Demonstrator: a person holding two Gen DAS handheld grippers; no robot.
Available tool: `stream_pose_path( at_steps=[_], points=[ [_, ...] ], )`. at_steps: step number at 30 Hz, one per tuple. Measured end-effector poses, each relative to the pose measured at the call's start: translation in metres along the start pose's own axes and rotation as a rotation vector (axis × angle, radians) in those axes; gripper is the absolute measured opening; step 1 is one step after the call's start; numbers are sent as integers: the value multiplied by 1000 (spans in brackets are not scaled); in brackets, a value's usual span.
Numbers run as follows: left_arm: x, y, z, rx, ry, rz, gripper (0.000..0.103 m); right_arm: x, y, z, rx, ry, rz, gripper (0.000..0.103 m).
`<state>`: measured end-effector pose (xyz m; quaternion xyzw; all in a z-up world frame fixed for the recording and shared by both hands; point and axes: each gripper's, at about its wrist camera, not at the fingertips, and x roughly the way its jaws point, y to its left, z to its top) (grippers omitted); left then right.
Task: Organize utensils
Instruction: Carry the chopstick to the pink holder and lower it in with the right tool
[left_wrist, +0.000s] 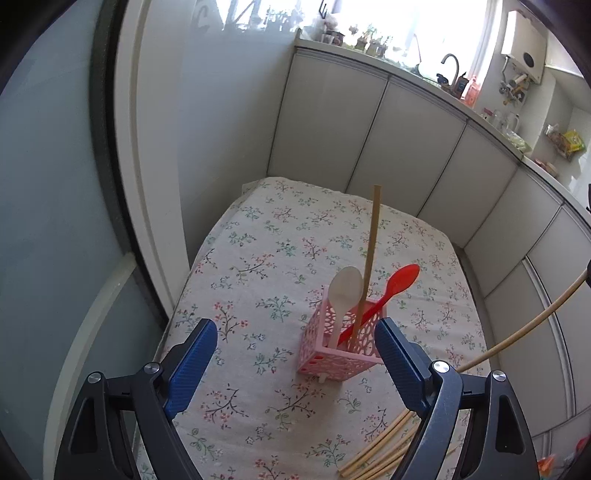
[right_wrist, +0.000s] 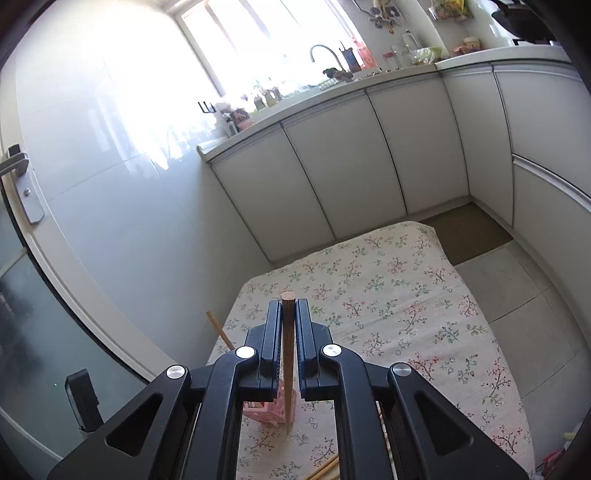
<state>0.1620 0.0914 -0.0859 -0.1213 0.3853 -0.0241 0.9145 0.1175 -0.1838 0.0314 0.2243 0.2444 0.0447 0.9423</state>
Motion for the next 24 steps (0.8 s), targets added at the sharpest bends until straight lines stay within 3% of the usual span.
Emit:
stream_pose_path(
  at_steps=[10, 16, 24],
  points=[
    [10, 9, 2, -28, 45, -9, 88, 26, 59, -1, -108, -78, 50, 8],
    [15, 10, 1, -19, 57, -5, 88, 68, 81, -25, -193, -44, -12, 8],
    [23, 13, 1, -18, 84, 9, 88, 112, 84, -50, -225, 16, -21, 8]
  ],
)
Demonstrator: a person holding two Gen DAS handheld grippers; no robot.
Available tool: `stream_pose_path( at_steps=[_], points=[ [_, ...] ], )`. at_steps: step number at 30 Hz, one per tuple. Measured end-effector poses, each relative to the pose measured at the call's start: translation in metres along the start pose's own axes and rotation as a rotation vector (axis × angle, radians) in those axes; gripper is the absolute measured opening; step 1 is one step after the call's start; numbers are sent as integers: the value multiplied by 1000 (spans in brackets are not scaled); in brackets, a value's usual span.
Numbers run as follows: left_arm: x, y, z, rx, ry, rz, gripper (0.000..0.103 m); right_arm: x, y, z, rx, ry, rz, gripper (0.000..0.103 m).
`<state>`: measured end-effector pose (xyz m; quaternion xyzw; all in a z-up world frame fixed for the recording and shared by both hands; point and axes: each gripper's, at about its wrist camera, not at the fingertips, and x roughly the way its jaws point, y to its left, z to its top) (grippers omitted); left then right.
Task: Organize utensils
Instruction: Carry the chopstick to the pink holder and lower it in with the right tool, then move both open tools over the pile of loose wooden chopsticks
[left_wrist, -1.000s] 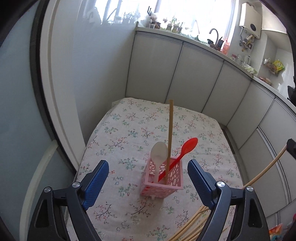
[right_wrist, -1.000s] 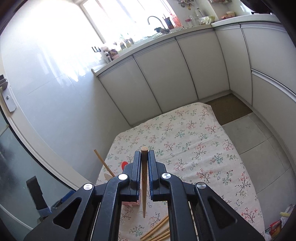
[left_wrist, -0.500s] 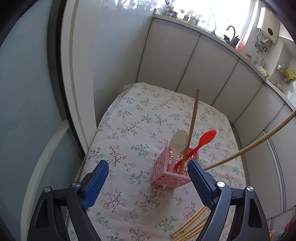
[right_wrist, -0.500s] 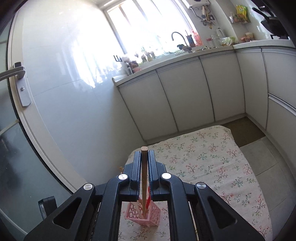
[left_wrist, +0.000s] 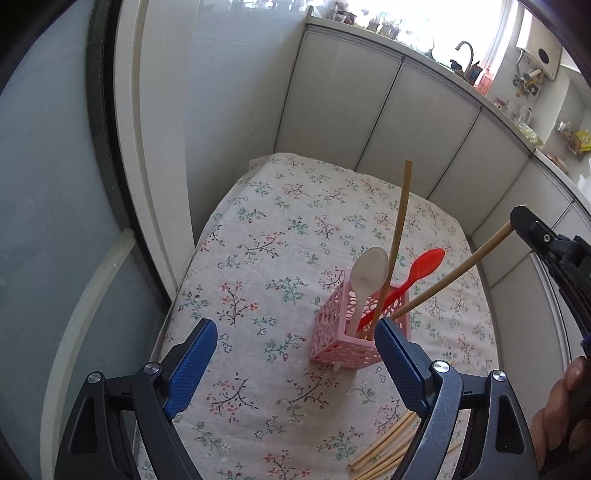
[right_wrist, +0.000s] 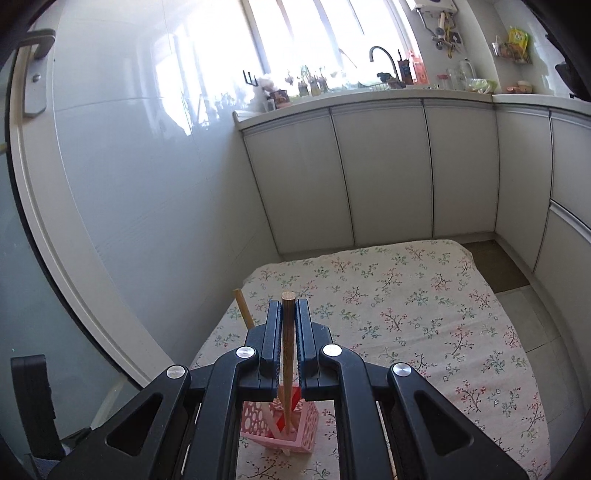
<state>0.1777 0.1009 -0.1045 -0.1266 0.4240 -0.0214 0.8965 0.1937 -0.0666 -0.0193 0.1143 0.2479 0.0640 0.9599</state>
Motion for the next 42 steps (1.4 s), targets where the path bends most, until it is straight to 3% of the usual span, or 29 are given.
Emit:
stream_pose_path(
  at_steps=[3, 6, 8, 10, 13, 24, 31, 42],
  points=[
    [0, 0, 0, 5, 2, 1, 88, 11, 0, -5, -4, 27, 2, 8],
    [1, -1, -1, 16, 6, -4, 88, 16, -5, -6, 25, 75, 58, 9],
    [1, -4, -2, 37, 16, -8, 88, 13, -10, -4, 51, 98, 85, 15],
    [0, -8, -4, 67, 22, -12, 88, 4, -16, -1, 68, 104, 108, 30],
    [-3, -15, -8, 113, 34, -23, 88, -17, -30, 3, 83, 118, 118, 37],
    [-4, -63, -43, 290, 108, -100, 88, -69, -122, -15, 166, 288, -19, 48],
    [11, -99, -73, 413, 190, -116, 88, -68, -177, -48, 259, 472, -98, 48],
    [61, -159, -115, 578, 316, -114, 87, -53, -232, -98, 318, 693, -219, 49]
  ],
)
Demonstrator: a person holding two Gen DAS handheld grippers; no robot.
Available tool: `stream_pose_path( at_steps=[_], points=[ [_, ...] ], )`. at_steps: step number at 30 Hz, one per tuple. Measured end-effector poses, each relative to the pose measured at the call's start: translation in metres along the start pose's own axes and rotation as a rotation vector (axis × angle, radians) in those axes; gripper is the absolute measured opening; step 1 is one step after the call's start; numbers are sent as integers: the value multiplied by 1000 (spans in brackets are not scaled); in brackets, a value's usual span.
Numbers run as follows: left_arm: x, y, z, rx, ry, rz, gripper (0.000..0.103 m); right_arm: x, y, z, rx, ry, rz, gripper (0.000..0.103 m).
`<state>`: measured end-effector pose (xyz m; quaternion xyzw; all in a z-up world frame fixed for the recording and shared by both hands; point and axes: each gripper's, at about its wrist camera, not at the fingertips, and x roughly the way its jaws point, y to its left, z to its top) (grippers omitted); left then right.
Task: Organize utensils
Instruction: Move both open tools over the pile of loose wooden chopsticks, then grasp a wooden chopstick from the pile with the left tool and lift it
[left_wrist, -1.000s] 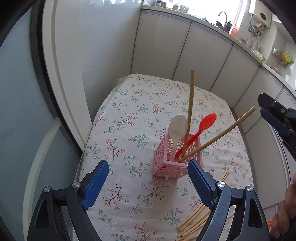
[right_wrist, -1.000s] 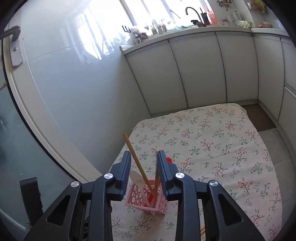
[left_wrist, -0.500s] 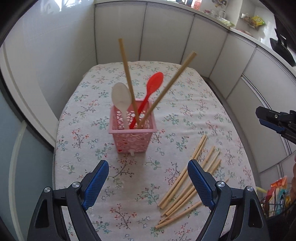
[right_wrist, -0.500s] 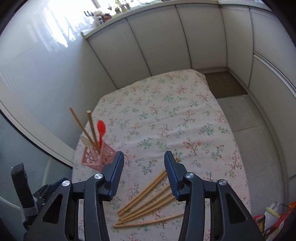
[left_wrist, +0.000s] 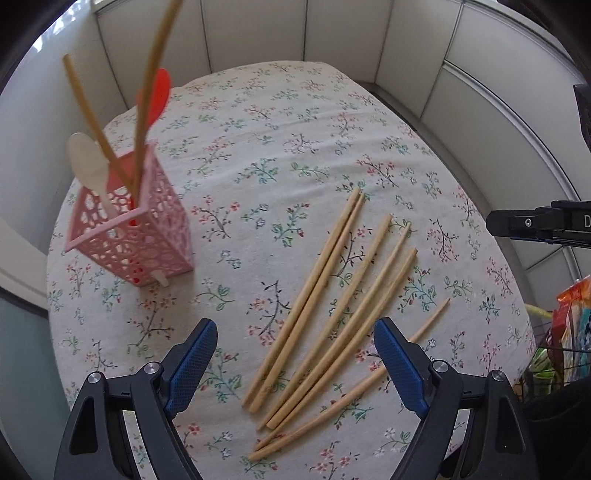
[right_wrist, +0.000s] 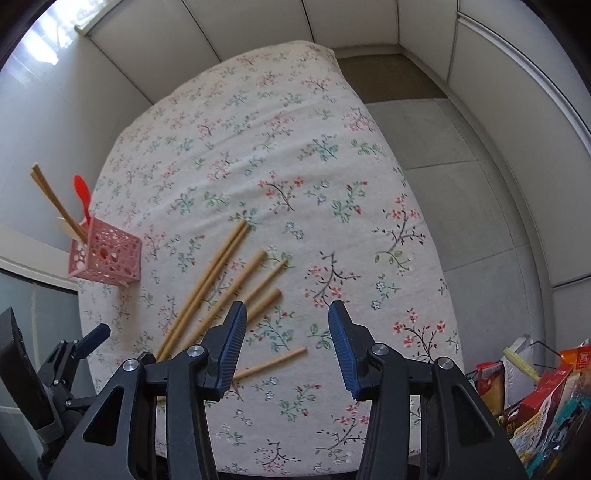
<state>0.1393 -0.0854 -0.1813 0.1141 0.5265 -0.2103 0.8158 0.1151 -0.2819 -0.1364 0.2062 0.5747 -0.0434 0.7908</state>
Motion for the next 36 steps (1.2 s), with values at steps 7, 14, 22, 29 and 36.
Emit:
stream_pose_path(
  at_steps=[7, 14, 22, 29, 36],
  points=[
    [26, -24, 31, 49, -31, -18, 47, 17, -24, 4, 55, 62, 14, 49],
    [63, -20, 63, -49, -3, -86, 15, 29, -31, 7, 65, 103, 36, 49],
    [89, -13, 83, -101, 12, -109, 11, 26, -37, 13, 86, 104, 77, 49],
    [94, -17, 93, -116, 23, -166, 11, 20, -50, 15, 132, 99, 110, 49],
    [99, -25, 96, -89, 19, -156, 12, 15, -69, 13, 214, 97, 125, 49]
  ],
)
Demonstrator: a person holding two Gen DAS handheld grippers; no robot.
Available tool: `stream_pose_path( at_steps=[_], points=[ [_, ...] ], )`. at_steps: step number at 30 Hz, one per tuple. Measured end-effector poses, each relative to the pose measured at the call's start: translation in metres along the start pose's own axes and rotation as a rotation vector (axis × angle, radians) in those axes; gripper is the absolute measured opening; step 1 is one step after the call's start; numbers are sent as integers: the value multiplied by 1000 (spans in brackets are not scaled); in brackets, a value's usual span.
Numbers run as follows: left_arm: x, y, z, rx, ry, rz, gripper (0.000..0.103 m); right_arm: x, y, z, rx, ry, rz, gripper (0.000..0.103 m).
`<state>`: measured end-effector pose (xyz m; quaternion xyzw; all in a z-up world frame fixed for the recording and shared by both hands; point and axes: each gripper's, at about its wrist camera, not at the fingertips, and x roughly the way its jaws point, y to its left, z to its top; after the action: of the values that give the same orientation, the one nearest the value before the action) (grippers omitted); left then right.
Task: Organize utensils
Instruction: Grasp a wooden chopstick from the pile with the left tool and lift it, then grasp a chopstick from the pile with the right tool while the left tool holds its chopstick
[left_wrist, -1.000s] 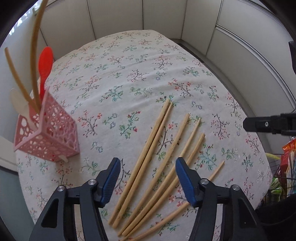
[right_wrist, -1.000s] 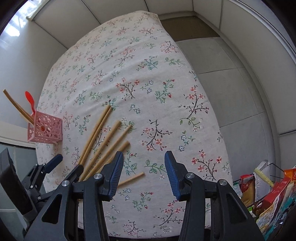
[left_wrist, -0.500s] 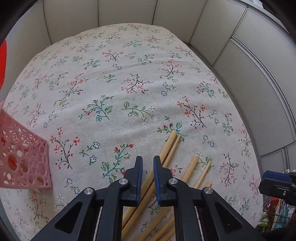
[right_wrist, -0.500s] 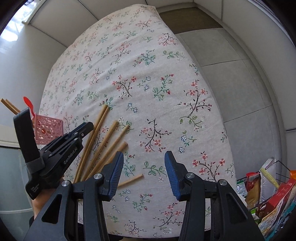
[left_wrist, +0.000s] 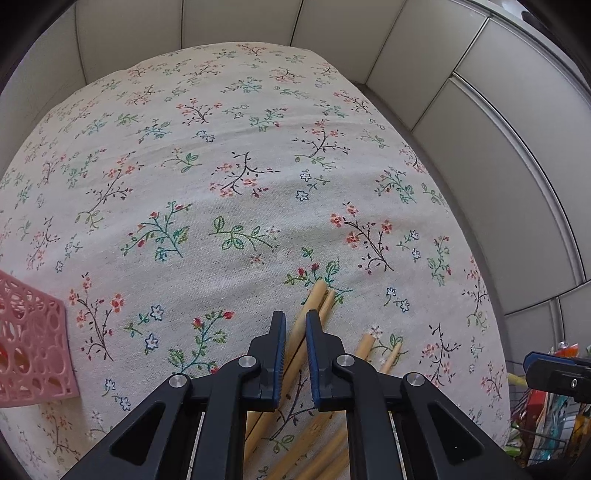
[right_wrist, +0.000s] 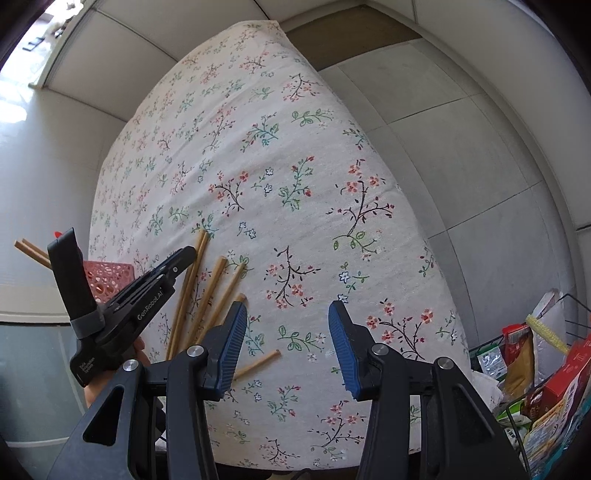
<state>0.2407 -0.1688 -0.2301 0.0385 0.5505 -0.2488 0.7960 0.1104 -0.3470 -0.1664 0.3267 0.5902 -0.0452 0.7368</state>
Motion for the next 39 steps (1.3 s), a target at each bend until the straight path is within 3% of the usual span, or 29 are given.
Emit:
stream_pose_path(
  at_steps=[10, 18, 27, 37, 39],
  points=[
    [-5, -2, -7, 35, 9, 109, 10, -1, -1, -14, 5, 6, -73, 49],
    [-46, 13, -26, 39, -53, 123, 6, 4, 23, -39, -38, 21, -131, 49],
    [-109, 10, -49, 66, -167, 62, 6, 2, 54, -63, -76, 39, -130, 49],
    [-174, 9, -77, 81, -307, 11, 5, -4, 55, -73, -67, 30, -120, 50],
    [-186, 13, -83, 81, -334, 7, 0, -1, 56, -72, -70, 39, -126, 51]
  ],
)
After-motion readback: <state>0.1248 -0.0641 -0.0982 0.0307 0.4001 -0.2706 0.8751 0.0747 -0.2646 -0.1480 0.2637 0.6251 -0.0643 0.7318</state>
